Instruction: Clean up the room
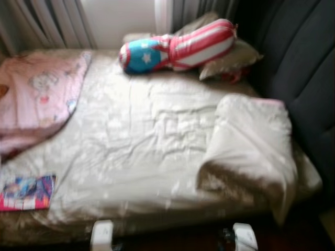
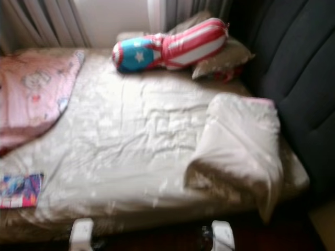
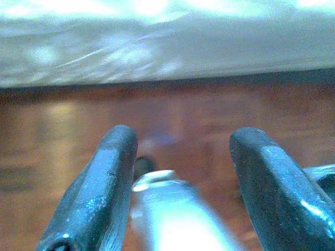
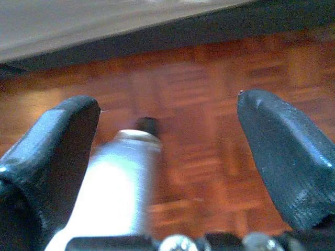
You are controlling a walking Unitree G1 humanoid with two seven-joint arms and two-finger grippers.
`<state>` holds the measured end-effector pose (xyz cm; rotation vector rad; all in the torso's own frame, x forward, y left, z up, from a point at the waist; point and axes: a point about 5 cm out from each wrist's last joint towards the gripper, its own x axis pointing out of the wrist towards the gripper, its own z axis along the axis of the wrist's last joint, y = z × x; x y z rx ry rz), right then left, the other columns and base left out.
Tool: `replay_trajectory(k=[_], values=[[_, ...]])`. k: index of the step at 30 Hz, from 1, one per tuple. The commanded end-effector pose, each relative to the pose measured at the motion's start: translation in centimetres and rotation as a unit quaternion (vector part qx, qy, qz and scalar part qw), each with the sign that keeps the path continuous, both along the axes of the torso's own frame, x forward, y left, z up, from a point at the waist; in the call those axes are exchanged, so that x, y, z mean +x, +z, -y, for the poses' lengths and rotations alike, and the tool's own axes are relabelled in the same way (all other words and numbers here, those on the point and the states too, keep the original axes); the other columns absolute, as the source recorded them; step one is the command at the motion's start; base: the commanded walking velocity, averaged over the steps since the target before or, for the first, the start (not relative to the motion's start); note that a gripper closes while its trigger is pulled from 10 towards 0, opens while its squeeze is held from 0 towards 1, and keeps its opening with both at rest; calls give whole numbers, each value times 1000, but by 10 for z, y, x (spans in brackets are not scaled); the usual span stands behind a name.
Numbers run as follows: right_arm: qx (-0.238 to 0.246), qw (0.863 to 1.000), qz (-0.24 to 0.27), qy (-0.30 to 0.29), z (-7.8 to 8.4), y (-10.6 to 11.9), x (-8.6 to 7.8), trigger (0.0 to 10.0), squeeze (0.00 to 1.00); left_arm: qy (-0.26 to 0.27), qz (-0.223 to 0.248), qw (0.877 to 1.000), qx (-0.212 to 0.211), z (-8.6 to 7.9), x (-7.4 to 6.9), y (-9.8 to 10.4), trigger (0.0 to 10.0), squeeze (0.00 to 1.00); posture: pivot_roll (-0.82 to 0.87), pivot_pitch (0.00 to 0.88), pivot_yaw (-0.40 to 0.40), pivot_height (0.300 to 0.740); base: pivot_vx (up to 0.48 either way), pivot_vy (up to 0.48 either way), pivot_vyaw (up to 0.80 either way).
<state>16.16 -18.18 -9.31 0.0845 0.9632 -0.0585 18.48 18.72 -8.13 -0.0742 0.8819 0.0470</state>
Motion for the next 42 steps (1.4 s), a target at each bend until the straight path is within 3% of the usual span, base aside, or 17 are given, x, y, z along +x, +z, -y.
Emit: replay_trajectory(k=[1,21,42], values=[[9,1000,8,-4,-7,1,3,10000,0,8,-27,1000,12,-11,-16,-6,10000,0,23,64,-56,740,0,-345,0],[15,1000,10,-3,-11,0,3,10000,0,5,-28,999,18,-15,-17,-6,10000,0,28,48,-41,740,0,-337,0],[6,1000,10,15,-8,1,4,10000,0,16,-23,999,16,-13,-15,-5,10000,0,24,45,-60,740,0,0,0]])
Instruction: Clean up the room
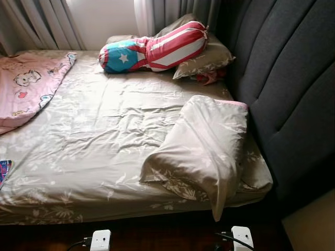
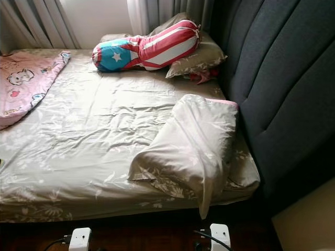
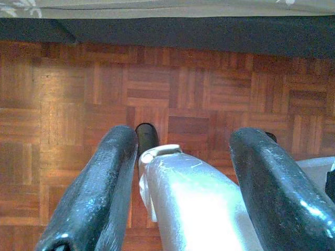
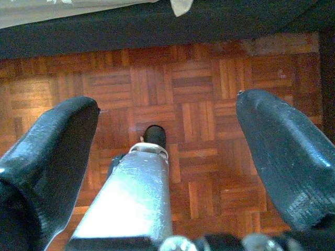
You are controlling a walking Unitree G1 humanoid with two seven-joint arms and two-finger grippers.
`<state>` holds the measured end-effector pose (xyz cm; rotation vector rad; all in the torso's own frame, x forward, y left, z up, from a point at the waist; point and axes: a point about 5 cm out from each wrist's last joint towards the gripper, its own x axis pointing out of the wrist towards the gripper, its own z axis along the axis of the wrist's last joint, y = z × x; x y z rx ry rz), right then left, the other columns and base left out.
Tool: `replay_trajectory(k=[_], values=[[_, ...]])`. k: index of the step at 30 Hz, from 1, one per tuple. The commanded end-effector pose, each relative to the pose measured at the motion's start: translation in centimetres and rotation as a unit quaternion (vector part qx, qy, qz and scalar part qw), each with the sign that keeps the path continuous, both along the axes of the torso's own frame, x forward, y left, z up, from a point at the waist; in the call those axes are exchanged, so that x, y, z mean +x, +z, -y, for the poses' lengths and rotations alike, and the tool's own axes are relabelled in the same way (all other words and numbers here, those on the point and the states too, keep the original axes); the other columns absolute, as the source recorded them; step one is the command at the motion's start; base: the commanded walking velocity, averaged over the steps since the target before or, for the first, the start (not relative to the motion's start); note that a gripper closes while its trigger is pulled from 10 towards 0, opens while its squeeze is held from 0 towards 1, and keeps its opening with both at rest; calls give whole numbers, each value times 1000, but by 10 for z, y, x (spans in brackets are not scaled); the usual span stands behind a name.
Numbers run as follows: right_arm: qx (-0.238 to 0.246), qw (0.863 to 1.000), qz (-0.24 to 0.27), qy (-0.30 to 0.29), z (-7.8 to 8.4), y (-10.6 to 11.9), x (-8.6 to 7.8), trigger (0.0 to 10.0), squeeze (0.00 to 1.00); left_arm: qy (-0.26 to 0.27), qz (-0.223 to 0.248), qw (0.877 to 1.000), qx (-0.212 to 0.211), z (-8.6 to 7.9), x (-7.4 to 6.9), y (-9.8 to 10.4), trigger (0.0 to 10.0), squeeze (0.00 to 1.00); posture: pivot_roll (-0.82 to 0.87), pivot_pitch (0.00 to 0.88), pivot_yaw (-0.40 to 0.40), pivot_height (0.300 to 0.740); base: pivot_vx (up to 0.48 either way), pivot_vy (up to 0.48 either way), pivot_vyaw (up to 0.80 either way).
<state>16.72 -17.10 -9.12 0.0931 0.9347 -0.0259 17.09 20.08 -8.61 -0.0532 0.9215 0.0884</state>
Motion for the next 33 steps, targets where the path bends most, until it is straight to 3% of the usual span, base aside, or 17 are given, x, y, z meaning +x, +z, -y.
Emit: replay_trajectory(k=[1,9,33], values=[[-5,1000,-5,3,3,-1,-2,10000,0,3,-2,1000,-1,0,-1,-1,10000,0,24,45,-60,740,0,0,0],[-6,1000,-6,16,2,0,-1,10000,0,4,-2,1000,-1,1,0,0,10000,0,19,48,-63,740,0,0,608],[-3,1000,-10,10,3,-1,-2,10000,0,4,2,1000,-5,2,1,0,10000,0,23,44,-66,740,288,0,0]])
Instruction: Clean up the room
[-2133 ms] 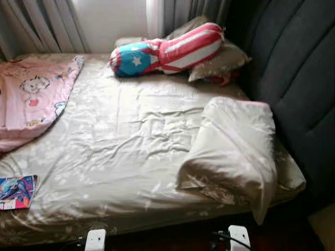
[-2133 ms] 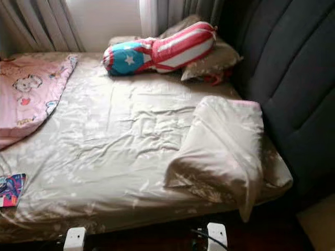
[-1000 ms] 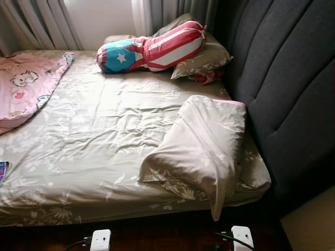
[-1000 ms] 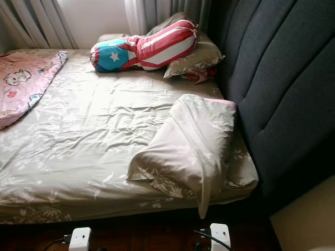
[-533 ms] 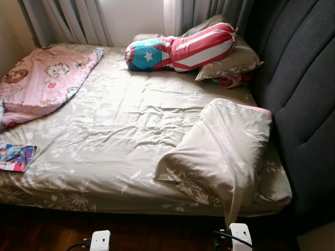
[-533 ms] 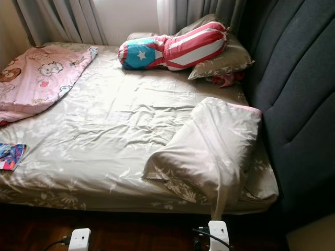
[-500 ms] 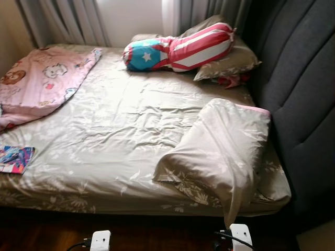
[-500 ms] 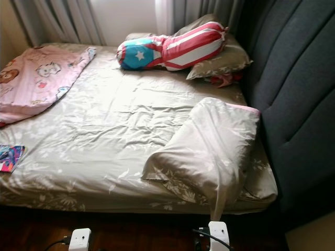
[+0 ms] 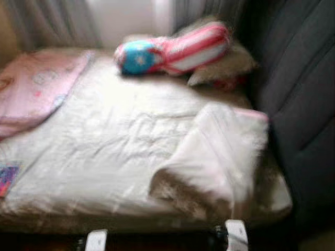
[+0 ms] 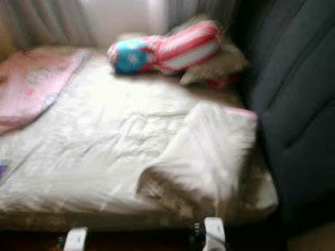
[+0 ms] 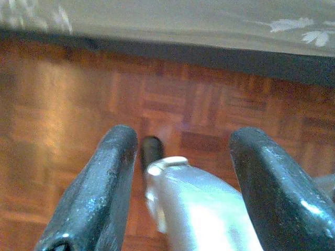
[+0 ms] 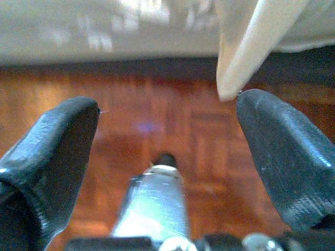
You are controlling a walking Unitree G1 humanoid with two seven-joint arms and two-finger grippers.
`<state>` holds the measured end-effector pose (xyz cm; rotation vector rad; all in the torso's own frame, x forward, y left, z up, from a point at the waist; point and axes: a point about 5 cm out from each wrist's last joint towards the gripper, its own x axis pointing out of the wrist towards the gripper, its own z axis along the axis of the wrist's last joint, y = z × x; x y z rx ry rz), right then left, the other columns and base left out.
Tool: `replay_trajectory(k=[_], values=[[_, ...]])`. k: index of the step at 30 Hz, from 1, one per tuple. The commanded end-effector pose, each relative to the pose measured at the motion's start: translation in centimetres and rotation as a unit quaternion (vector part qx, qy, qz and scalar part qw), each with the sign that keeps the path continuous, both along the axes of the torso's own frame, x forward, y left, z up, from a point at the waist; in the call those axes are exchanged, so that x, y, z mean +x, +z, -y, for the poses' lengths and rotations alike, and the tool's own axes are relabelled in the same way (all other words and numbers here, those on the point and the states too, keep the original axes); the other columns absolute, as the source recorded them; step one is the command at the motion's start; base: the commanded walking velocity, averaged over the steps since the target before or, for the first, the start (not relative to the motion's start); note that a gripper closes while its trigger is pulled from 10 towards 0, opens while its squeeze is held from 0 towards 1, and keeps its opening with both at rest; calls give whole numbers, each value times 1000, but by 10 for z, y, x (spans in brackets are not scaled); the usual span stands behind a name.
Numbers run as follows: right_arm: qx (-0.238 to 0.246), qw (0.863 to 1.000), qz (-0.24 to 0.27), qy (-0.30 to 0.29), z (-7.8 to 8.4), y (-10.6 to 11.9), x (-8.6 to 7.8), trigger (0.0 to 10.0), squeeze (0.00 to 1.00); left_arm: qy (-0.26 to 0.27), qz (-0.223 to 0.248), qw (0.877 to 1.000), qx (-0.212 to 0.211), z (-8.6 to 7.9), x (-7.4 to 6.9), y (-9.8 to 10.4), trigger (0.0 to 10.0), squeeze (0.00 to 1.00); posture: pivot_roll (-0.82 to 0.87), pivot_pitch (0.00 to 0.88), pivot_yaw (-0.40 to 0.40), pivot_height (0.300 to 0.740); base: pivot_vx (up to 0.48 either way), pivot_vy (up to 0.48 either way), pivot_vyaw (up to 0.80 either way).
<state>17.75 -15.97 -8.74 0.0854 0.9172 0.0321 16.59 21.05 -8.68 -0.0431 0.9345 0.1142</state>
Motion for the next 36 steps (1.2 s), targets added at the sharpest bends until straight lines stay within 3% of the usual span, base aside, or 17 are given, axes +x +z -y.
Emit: replay_trajectory(k=[1,13,18,20,23,27,29,31,36], values=[[-12,1000,-20,-16,14,-5,-12,10000,0,-5,9,1000,-15,11,6,1,10000,0,23,44,-66,740,334,0,0],[-11,1000,-18,-17,14,-5,-12,10000,0,-9,20,1000,-18,12,10,3,10000,0,24,41,-67,740,191,0,0],[-1,999,-6,-41,14,-4,-12,10000,0,-18,67,997,-29,16,27,12,10000,0,18,35,-68,740,0,0,0],[10,998,26,-49,13,-1,-10,10000,0,-24,114,993,-32,18,48,25,10000,0,14,25,-72,740,0,0,0],[20,997,59,-51,13,2,-8,10000,0,-36,163,985,-36,22,66,39,10000,0,13,11,-74,740,0,0,0],[31,994,78,-73,13,4,-9,10000,0,-45,198,978,-38,23,76,48,10000,0,6,0,-70,740,0,0,0],[39,978,189,-81,12,38,47,10000,0,-58,256,964,-37,25,90,64,10000,0,-2,0,-65,740,0,0,0],[39,972,216,-80,11,46,56,10000,0,-68,273,959,-35,27,94,68,10000,0,1,0,-62,740,0,0,0],[39,965,242,-89,11,50,57,10000,0,-102,307,946,-28,35,99,78,10000,0,26,0,-41,740,0,0,0]])
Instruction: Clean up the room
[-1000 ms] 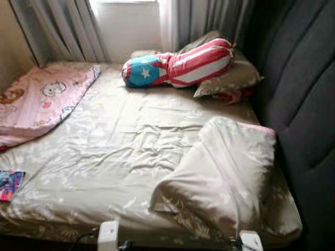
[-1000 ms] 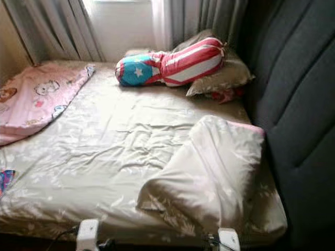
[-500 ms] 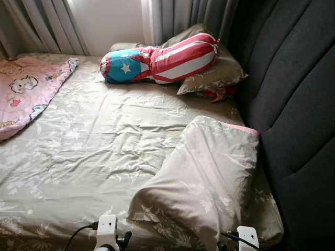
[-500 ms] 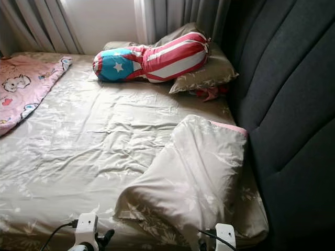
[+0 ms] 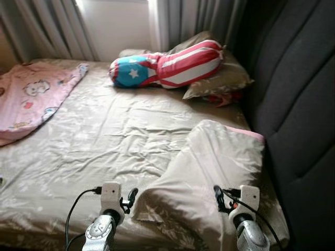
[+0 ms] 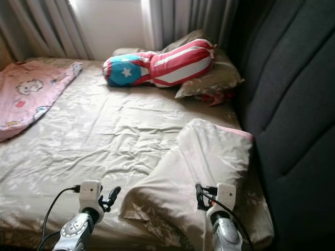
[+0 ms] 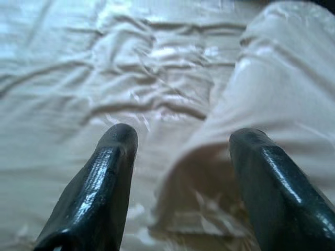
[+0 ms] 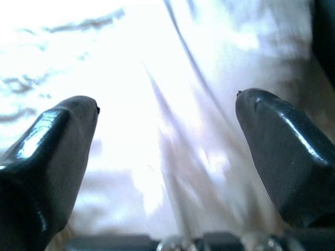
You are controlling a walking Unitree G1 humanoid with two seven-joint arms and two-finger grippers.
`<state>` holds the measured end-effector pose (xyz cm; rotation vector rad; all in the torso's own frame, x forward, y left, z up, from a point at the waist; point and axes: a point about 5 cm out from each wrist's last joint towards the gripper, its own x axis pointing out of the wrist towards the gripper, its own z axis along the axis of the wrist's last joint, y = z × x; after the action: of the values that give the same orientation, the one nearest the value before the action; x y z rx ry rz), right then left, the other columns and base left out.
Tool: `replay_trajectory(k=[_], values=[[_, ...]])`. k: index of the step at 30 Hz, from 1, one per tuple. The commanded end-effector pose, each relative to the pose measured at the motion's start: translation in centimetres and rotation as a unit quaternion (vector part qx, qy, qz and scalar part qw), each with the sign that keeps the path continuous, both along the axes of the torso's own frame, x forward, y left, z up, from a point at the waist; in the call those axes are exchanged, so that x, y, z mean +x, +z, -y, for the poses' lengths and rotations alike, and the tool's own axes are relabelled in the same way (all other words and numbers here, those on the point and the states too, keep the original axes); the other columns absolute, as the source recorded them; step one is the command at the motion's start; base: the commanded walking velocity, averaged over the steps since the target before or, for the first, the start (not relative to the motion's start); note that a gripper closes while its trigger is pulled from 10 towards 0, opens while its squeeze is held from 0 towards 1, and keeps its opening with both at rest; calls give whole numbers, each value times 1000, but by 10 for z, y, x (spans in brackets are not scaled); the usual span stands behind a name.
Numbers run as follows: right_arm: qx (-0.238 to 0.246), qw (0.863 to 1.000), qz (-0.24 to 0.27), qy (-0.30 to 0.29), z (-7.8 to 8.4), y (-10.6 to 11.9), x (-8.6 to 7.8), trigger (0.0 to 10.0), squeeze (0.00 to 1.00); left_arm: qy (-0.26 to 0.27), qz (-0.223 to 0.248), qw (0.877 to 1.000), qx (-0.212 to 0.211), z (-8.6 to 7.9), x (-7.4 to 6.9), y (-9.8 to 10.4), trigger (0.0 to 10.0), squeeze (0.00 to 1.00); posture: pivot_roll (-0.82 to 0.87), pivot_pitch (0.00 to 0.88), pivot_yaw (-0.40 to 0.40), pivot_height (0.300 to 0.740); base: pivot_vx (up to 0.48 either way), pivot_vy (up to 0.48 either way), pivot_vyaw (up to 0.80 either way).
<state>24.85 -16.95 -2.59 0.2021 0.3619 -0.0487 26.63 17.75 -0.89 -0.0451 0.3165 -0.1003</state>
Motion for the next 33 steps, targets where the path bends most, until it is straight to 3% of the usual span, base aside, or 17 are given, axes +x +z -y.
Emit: replay_trajectory(k=[1,7,17,23,24,25,26,29,30,31,32,33], values=[[13,999,-30,-23,-1,-13,-17,10000,0,-13,15,1000,7,1,-1,3,10000,0,18,0,-24,740,0,0,0],[20,999,-16,-37,-5,-14,-22,10000,0,0,45,999,-8,-5,-1,9,10000,0,-16,0,-9,740,0,0,0],[-5,999,26,-35,7,-5,-23,10000,0,-4,67,997,-23,5,-12,10,10000,0,-34,0,-36,740,0,0,0],[-2,999,44,-26,5,3,-12,10000,0,7,77,997,-27,2,-10,16,10000,0,-21,0,-59,740,0,0,0],[2,998,55,-26,4,5,-11,10000,39,9,79,996,-27,2,-10,18,10000,0,-22,0,-62,740,0,0,0],[2,998,58,-25,3,6,-11,10000,847,11,80,996,-28,1,-10,18,10000,0,-22,0,-62,740,0,0,0],[5,998,66,-23,2,8,-10,10000,1000,13,83,996,-28,1,-10,20,10000,0,-26,4,-62,740,0,0,0],[0,998,62,-24,2,8,-10,10000,1000,13,88,996,-29,1,-8,23,10000,0,-31,17,-59,740,0,0,0],[-6,998,54,-27,3,6,-11,10000,925,12,91,995,-31,2,-7,26,10000,0,-33,28,-55,740,0,0,0],[-6,998,54,-27,3,6,-11,10000,925,12,91,995,-31,2,-7,26,10000,0,-33,28,-55,740,0,0,0],[-12,998,50,-27,4,5,-12,10000,329,10,94,995,-32,4,-5,28,10000,0,-34,32,-55,740,0,0,0],[-15,998,47,-31,6,4,-13,10000,0,7,97,995,-33,5,-2,31,10000,0,-38,38,-52,740,0,0,0]])
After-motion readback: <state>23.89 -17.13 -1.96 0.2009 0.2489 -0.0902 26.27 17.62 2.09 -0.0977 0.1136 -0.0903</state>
